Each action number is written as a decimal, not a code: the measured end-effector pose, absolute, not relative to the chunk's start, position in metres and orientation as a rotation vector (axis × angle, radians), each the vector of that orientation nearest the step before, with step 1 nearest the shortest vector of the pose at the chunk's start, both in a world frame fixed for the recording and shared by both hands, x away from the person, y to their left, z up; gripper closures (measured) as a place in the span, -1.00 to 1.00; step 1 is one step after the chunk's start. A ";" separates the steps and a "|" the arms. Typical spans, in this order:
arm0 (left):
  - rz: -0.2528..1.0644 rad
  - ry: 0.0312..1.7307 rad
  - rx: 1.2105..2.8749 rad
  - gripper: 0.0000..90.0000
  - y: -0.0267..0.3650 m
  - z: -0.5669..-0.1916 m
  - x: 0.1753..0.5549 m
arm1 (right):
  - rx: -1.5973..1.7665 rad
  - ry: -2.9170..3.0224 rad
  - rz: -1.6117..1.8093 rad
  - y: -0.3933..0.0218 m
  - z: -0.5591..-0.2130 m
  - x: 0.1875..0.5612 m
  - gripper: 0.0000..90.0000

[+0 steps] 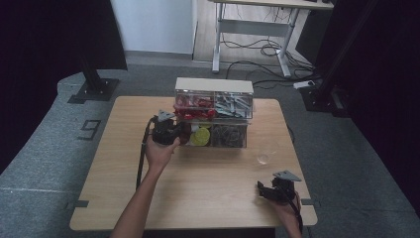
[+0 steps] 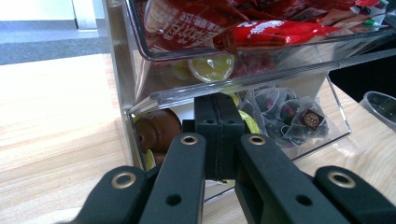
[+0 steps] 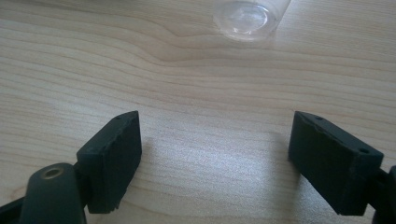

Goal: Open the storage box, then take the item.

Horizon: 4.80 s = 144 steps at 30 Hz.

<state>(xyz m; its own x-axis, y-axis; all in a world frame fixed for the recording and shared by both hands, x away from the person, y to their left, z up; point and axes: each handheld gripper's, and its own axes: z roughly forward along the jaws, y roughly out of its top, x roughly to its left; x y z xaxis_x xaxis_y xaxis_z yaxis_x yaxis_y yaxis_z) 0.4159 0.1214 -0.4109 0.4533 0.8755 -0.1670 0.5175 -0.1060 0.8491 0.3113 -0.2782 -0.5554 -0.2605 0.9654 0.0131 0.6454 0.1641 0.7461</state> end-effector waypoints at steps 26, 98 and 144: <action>0.469 1.171 1.786 1.00 0.117 -0.412 0.417 | 1.498 1.908 1.021 -0.271 -0.543 0.303 -0.41; 0.413 1.138 1.807 1.00 0.109 -0.410 0.419 | 1.281 1.945 1.250 -0.194 -0.468 0.379 0.32; 0.413 1.127 1.807 1.00 0.109 -0.411 0.419 | 1.312 1.965 1.174 -0.182 -0.486 0.422 0.98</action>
